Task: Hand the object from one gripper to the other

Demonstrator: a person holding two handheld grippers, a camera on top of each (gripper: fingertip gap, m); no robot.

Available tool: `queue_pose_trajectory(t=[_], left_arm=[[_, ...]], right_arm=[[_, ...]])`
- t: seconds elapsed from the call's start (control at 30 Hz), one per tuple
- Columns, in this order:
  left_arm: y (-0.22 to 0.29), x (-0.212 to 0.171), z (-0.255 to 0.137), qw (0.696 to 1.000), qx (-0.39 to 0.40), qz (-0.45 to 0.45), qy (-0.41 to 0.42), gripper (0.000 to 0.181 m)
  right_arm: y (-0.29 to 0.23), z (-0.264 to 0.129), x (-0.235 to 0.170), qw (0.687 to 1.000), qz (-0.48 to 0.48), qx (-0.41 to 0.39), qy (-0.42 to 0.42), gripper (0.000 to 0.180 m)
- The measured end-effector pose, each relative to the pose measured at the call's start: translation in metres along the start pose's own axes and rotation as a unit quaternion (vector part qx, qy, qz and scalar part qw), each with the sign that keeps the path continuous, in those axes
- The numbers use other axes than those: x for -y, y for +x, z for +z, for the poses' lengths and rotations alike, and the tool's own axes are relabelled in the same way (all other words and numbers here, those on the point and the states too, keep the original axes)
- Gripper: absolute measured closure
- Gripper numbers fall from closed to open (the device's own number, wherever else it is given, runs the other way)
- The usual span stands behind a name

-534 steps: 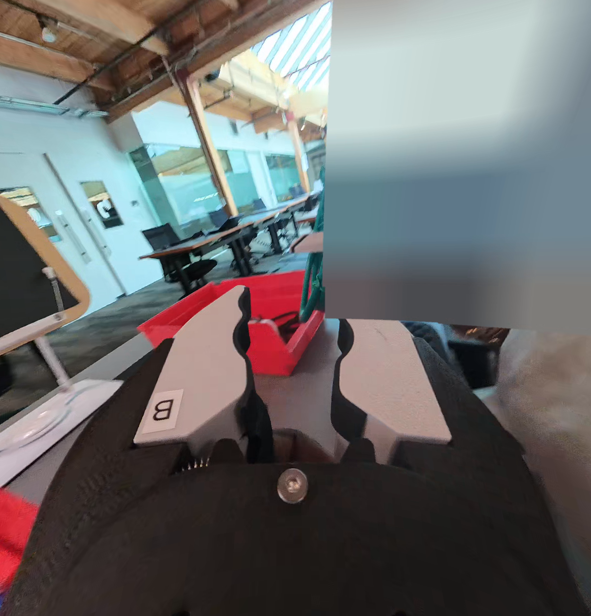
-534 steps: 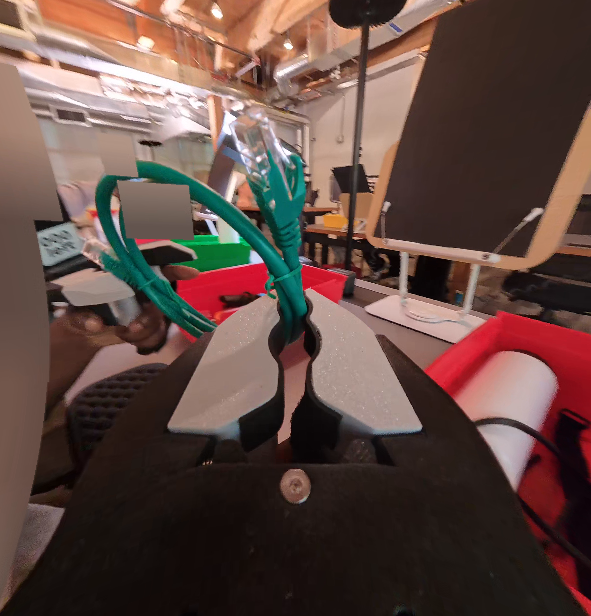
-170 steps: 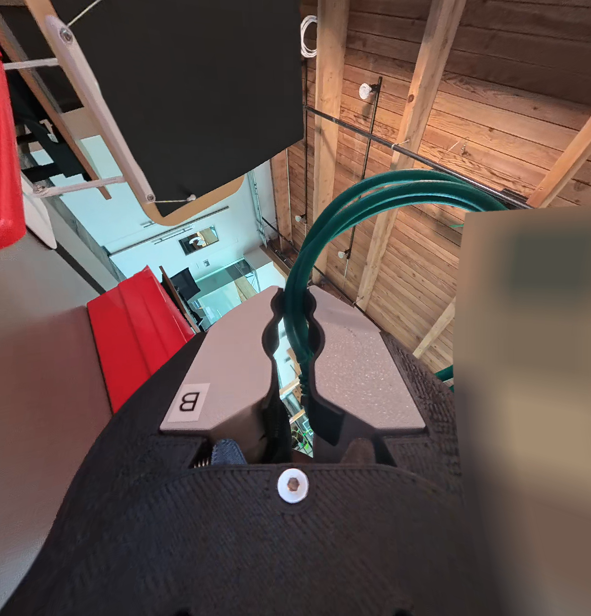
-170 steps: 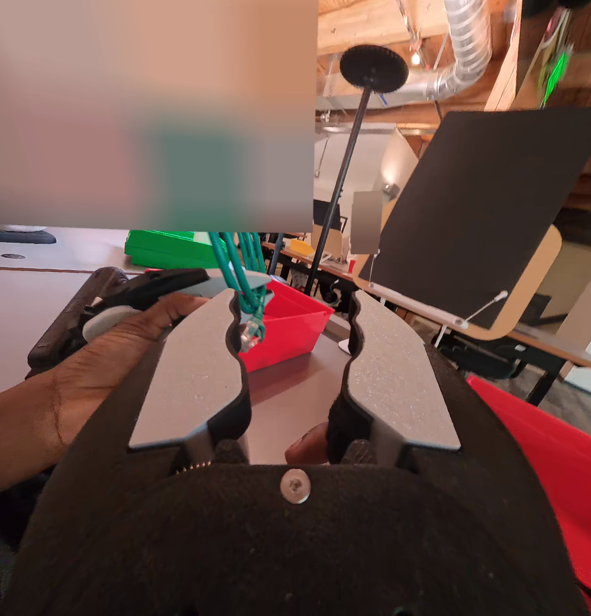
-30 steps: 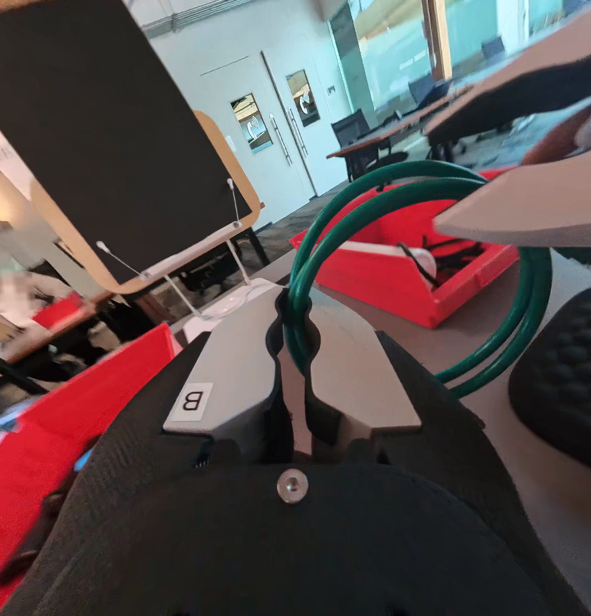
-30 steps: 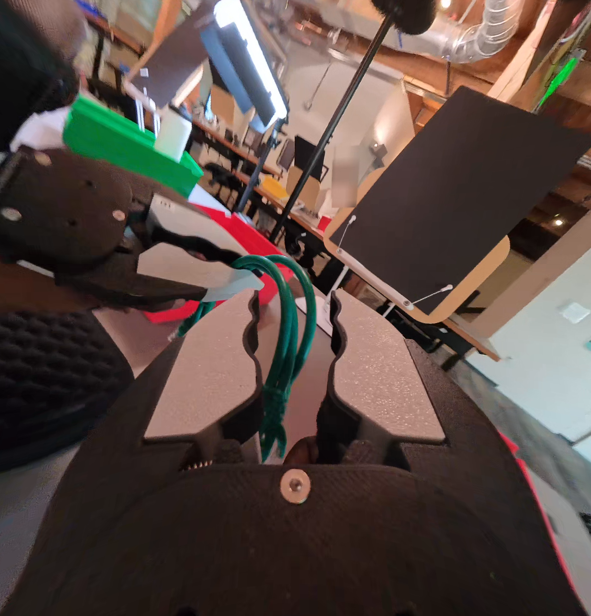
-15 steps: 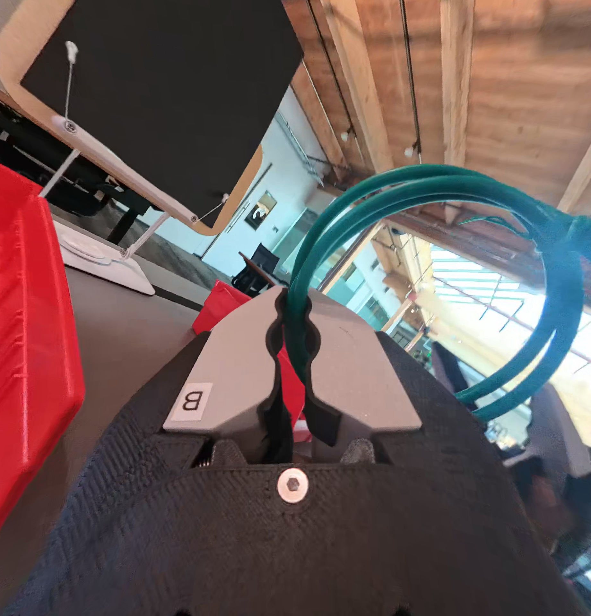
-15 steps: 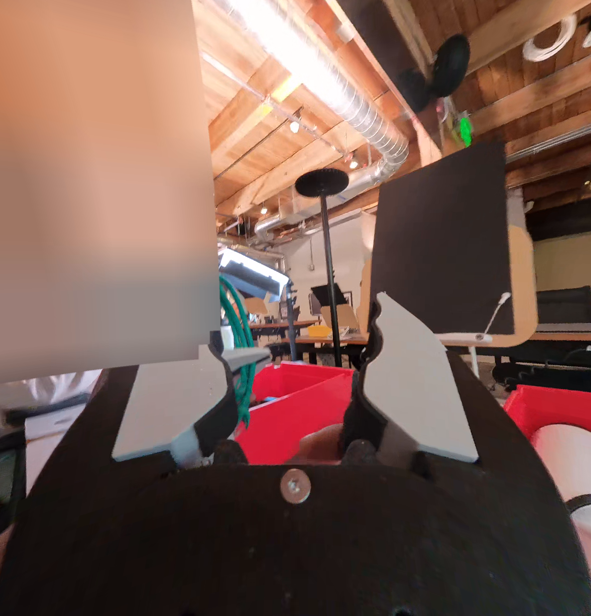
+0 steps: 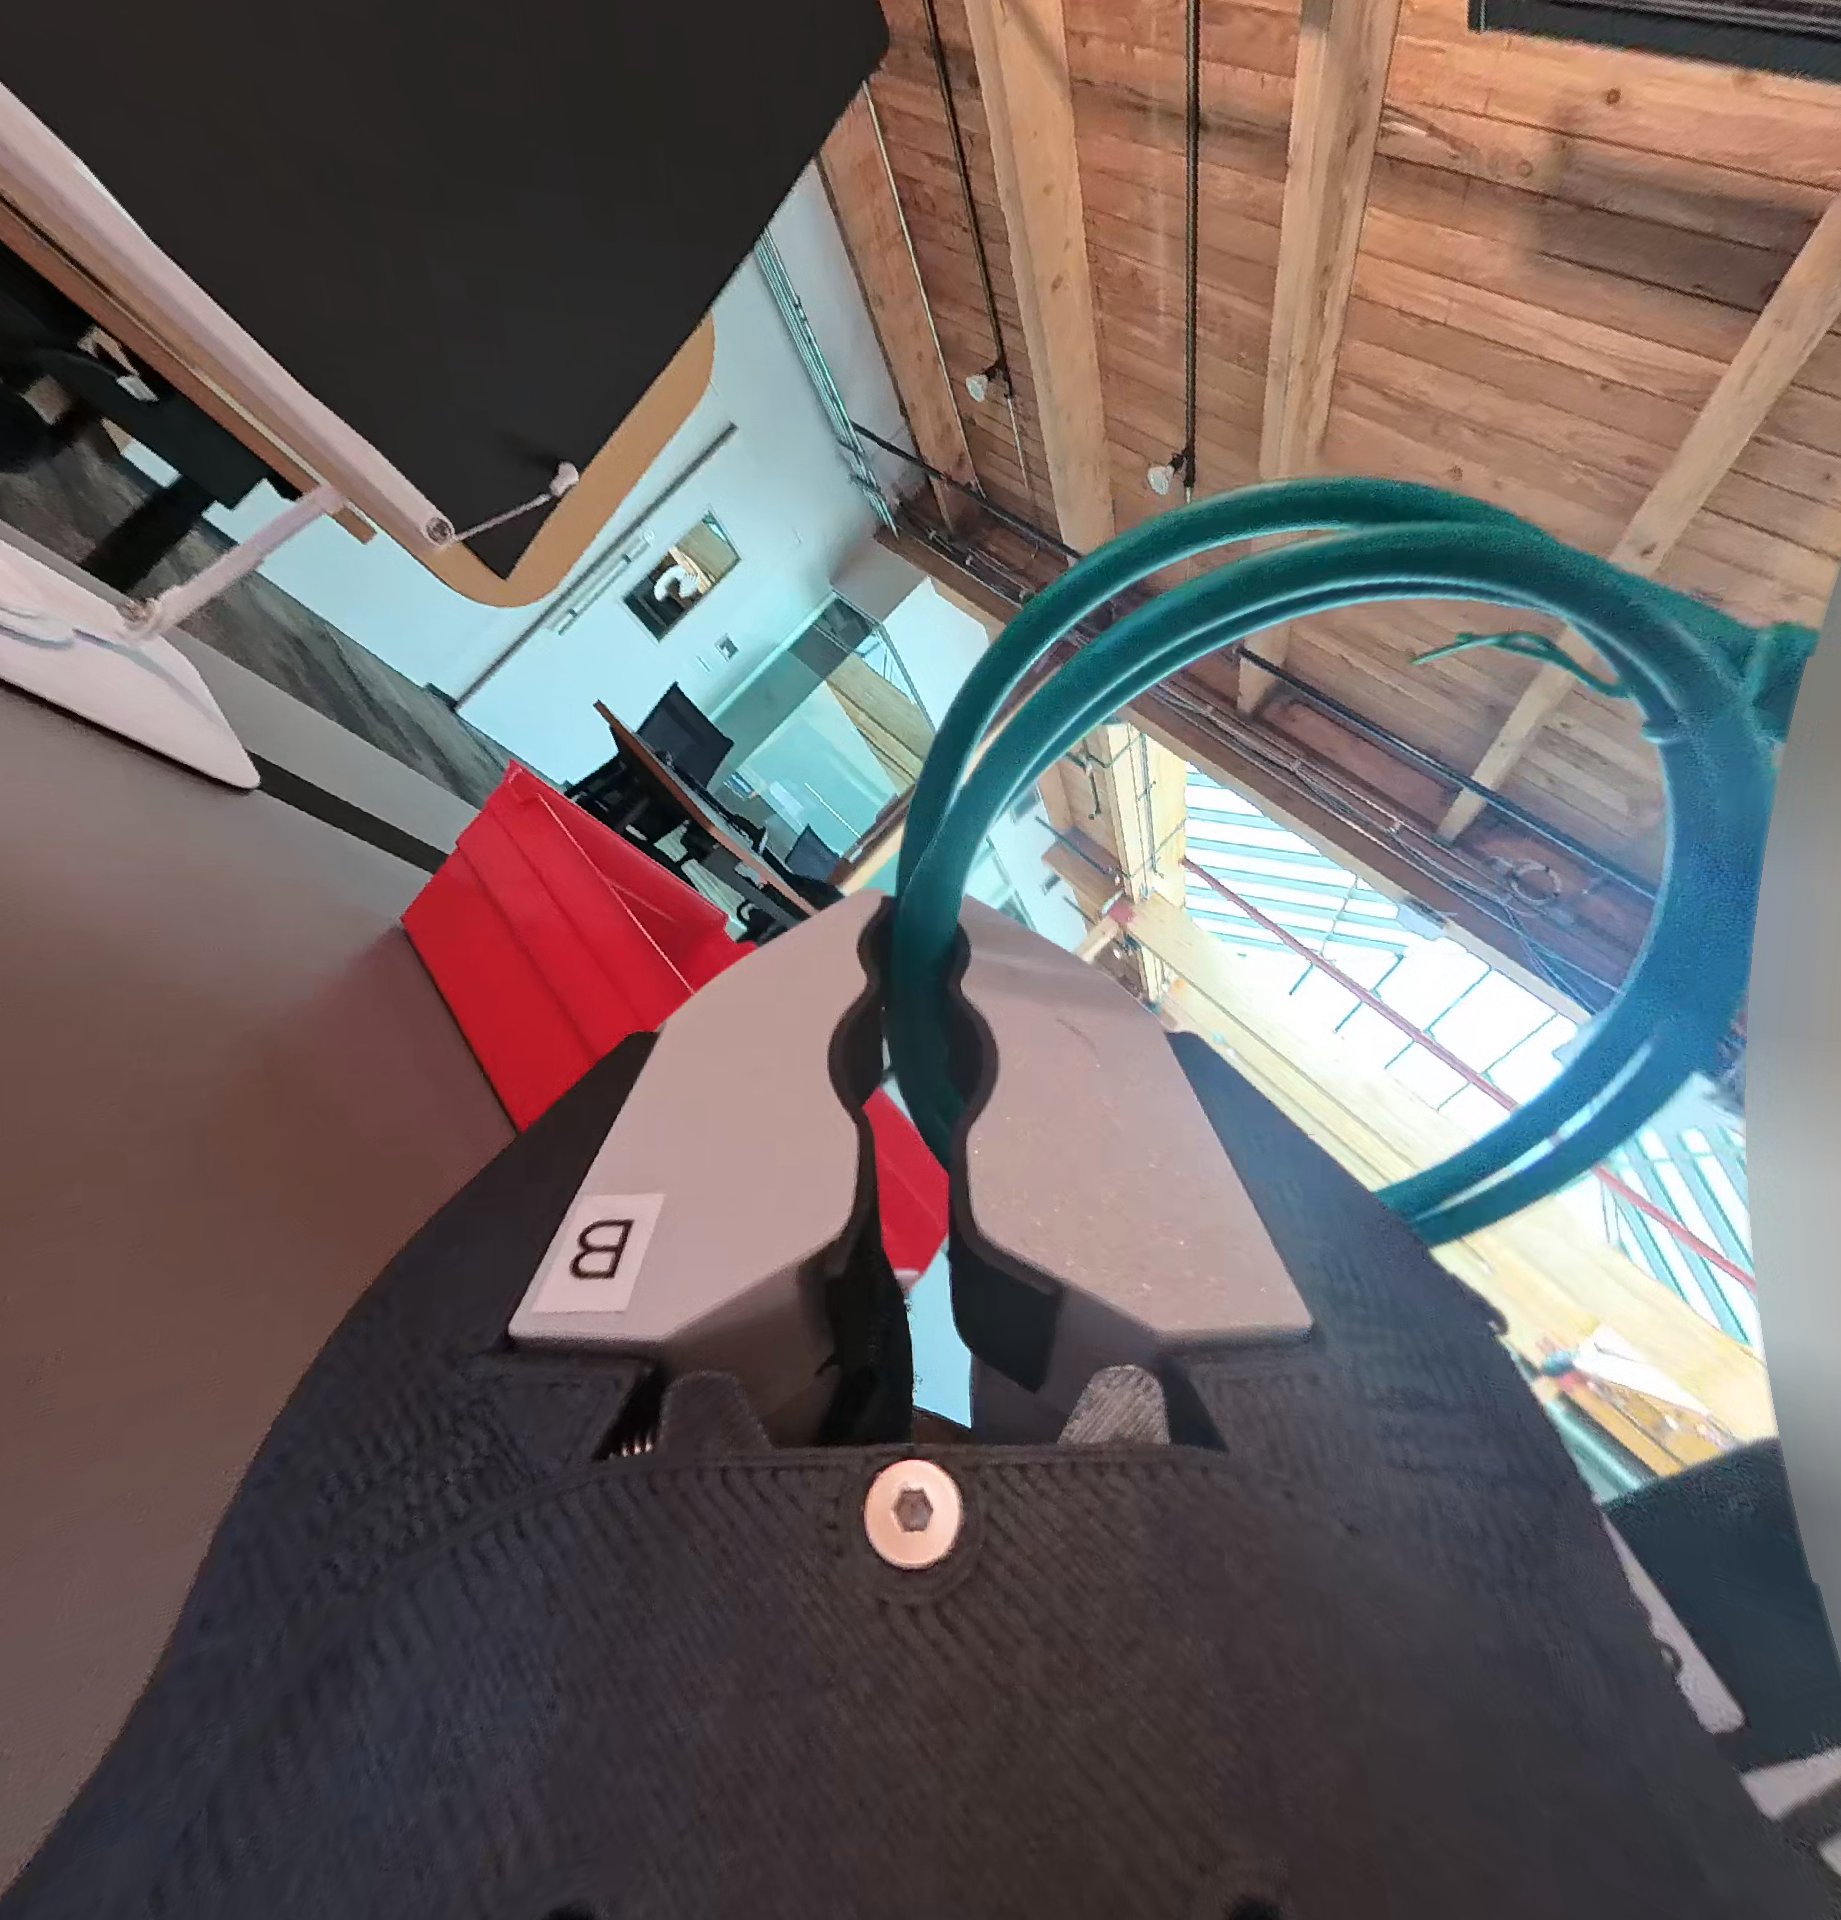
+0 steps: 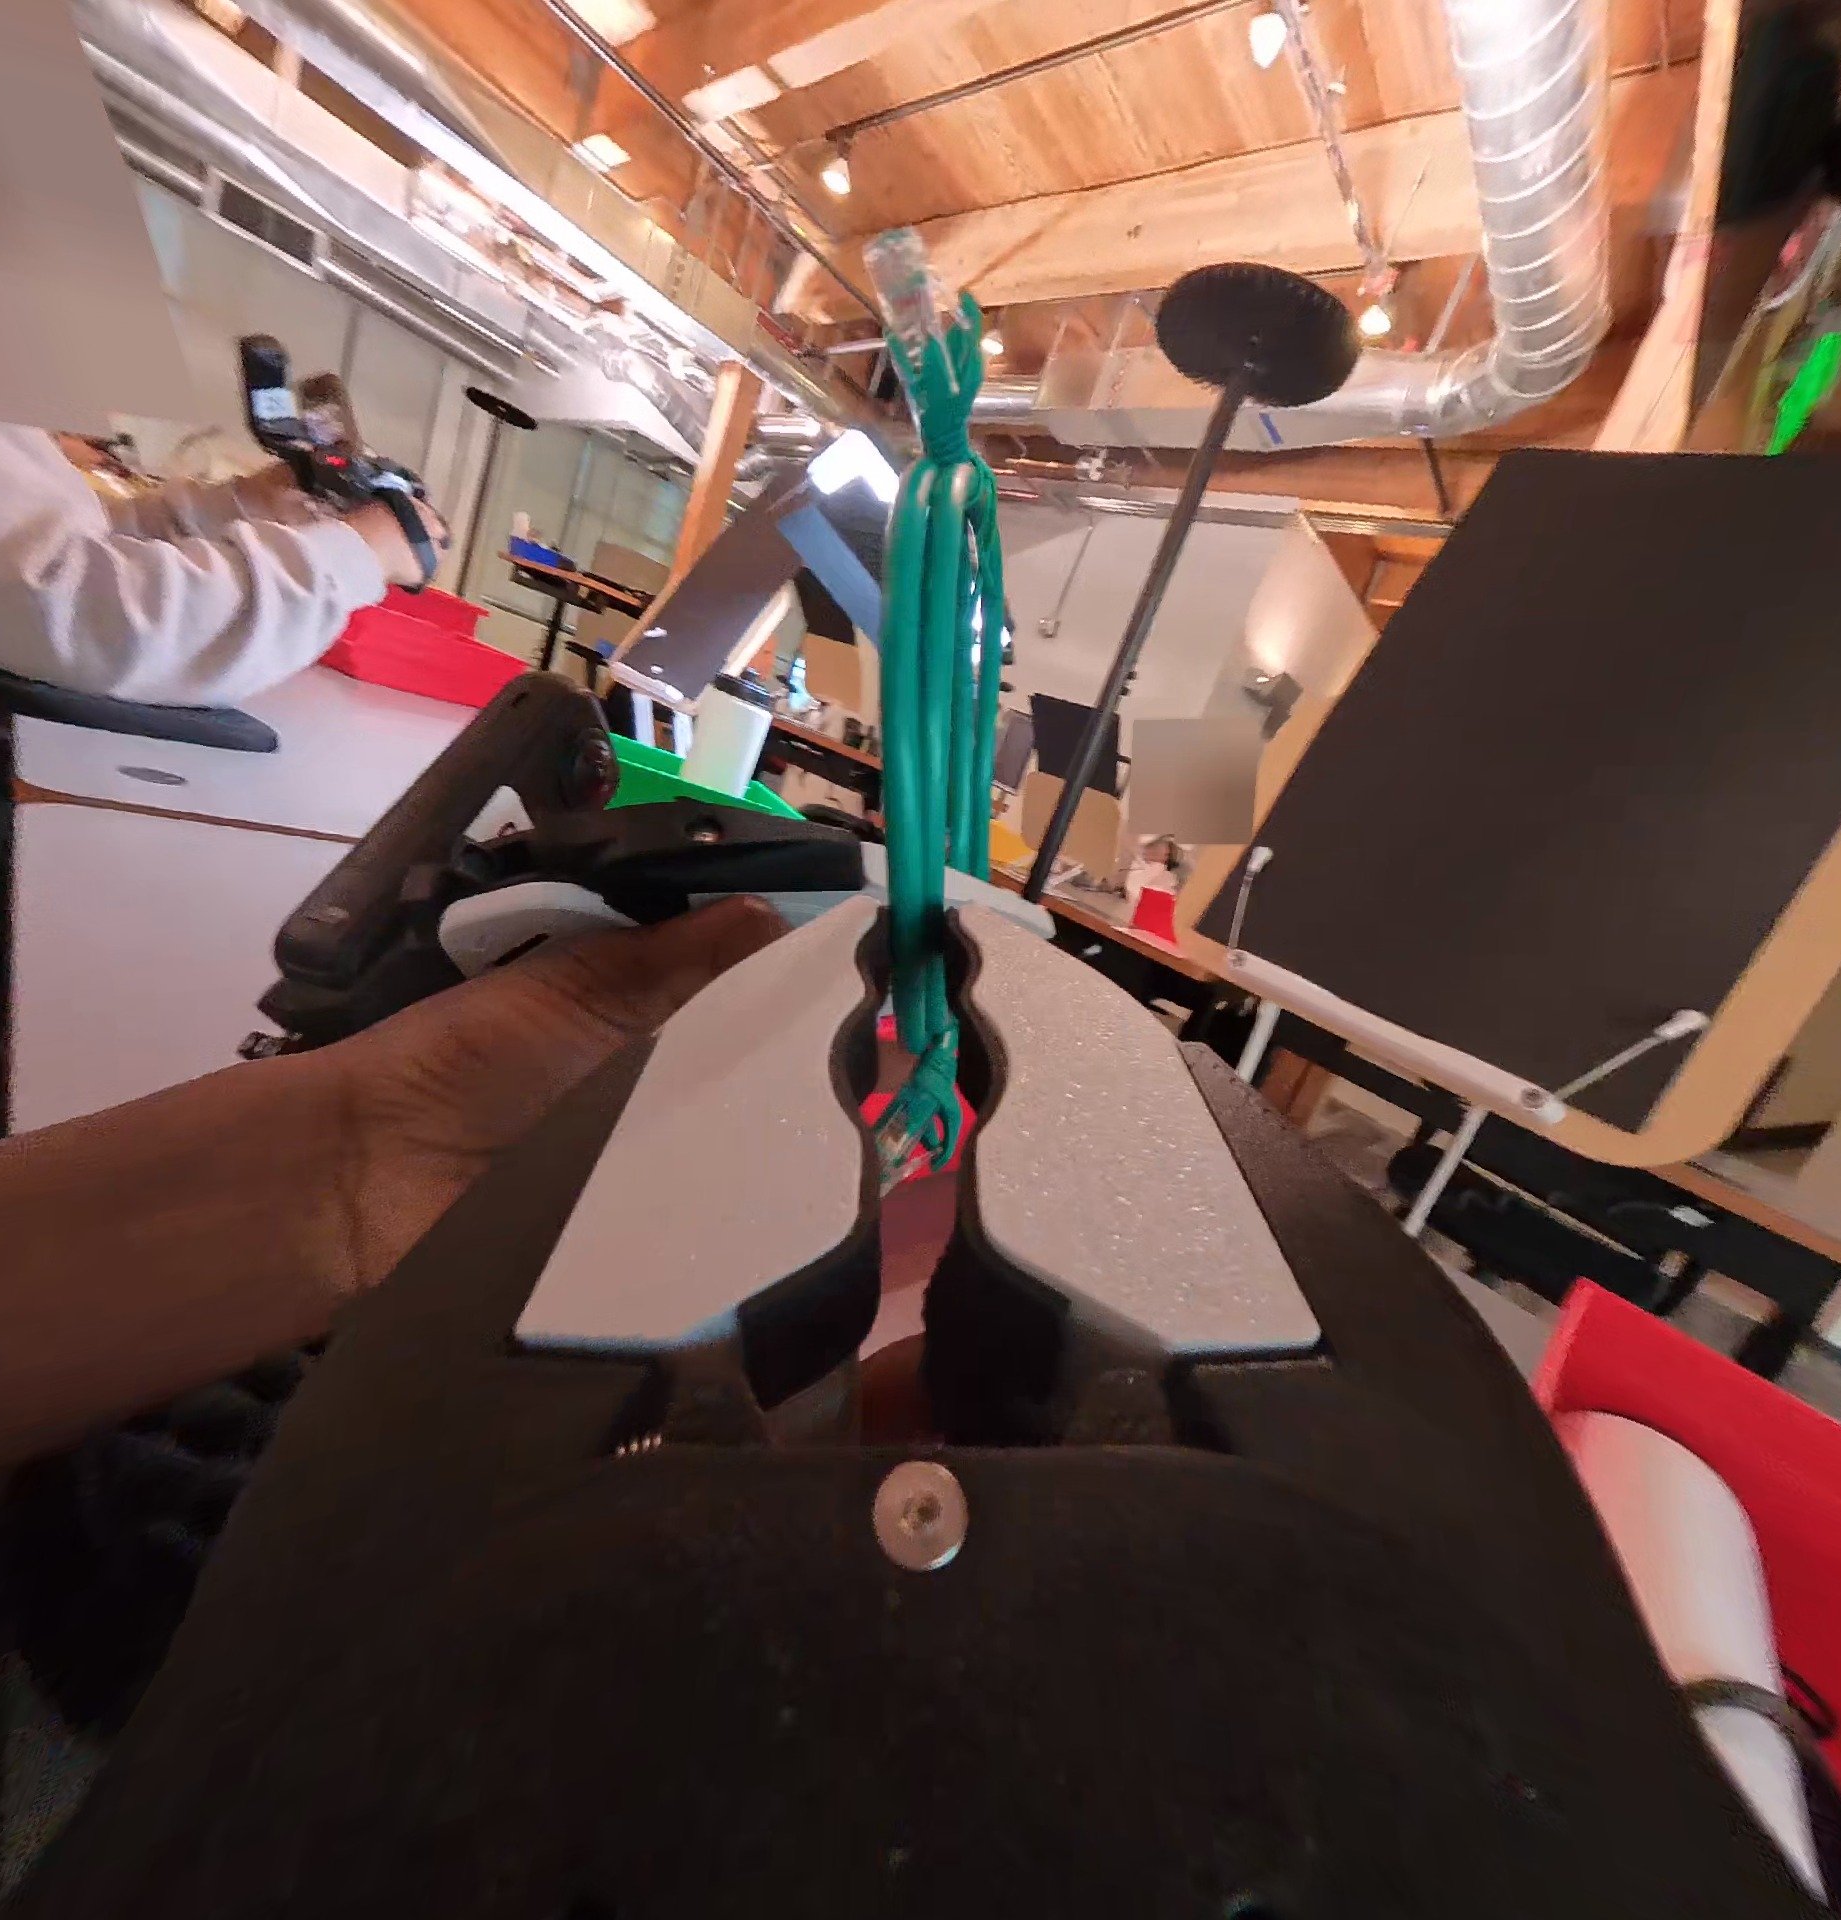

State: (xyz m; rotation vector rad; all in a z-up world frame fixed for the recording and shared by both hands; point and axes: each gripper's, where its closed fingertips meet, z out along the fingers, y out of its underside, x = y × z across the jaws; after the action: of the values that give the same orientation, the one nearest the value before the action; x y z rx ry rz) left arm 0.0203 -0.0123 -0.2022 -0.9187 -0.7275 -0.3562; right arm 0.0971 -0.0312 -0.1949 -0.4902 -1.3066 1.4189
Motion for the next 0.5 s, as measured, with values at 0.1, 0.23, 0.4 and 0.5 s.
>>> queue_pose_trajectory(t=[0.1, 0.23, 0.4, 0.5], left_arm=[[0.002, -0.004, 0.002, 1.0, -0.004, 0.021, -0.017, 0.167], [0.004, -0.011, 0.005, 0.994, -0.005, 0.09, -0.066, 0.122], [-0.003, 0.004, 0.001, 0.96, 0.043, 0.259, -0.092, 0.087], [-0.011, 0.018, -0.005, 0.908, 0.103, 0.389, -0.117, 0.069]], right_arm=[[0.017, -0.006, 0.003, 1.0, 0.011, -0.027, -0.009, 0.174], [0.042, -0.014, 0.001, 0.997, 0.017, -0.062, -0.037, 0.174], [0.069, -0.025, -0.003, 0.991, -0.019, -0.099, -0.091, 0.174], [0.075, -0.028, -0.019, 0.98, -0.047, -0.097, -0.166, 0.174]])
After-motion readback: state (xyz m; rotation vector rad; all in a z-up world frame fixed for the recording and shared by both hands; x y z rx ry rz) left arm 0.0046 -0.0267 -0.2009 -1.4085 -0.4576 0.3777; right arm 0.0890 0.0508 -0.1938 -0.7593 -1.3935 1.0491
